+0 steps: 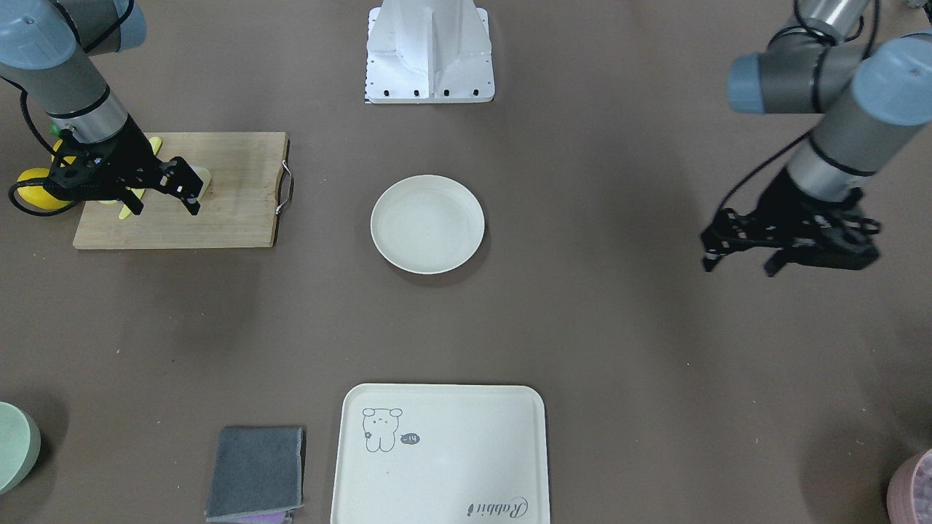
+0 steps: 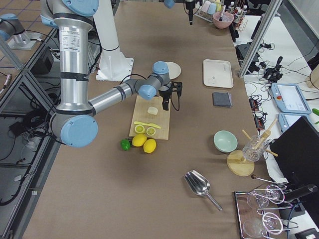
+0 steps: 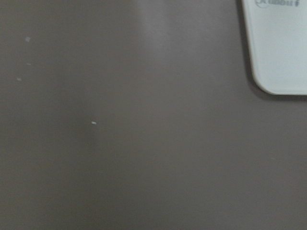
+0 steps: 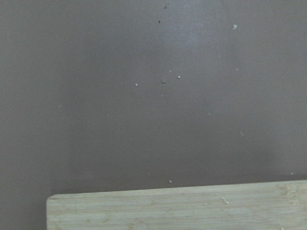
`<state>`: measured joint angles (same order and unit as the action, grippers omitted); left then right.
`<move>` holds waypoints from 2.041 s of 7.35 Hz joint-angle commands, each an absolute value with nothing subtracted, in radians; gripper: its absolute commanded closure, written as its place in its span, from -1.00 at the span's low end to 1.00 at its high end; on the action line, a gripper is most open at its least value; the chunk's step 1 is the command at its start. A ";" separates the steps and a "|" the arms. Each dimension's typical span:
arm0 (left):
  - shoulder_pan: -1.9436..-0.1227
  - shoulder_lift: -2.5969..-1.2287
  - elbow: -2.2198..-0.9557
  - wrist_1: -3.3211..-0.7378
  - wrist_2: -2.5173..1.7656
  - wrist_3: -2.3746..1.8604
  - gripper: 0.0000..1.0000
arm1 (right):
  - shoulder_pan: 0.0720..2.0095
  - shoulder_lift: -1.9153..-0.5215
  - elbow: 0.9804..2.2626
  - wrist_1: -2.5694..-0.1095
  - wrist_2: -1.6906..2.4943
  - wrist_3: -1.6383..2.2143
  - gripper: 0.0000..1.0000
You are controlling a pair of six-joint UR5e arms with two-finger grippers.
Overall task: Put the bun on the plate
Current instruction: 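Withdraw the left arm while the right gripper moves over the cutting board, then lower the right gripper onto the cream bun and close on it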
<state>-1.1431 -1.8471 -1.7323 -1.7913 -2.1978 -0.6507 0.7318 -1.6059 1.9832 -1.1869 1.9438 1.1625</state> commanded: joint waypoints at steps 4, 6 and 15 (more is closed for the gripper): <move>-1.493 -1.687 -1.623 -1.597 -2.336 -0.132 -0.97 | 0.673 -1.738 2.075 -1.186 1.917 1.255 -0.99; -1.491 -1.690 -1.618 -1.601 -2.338 -0.130 -0.97 | 0.637 -1.755 2.082 -1.186 1.896 1.290 -0.99; -1.488 -1.689 -1.624 -1.632 -2.335 -0.127 -0.97 | 0.477 -1.741 1.986 -1.045 1.779 1.353 0.52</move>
<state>-1.4880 -1.6890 -1.6243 -1.6315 -2.3353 -0.1273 0.4795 -1.7411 1.9828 -1.0438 1.7778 1.3534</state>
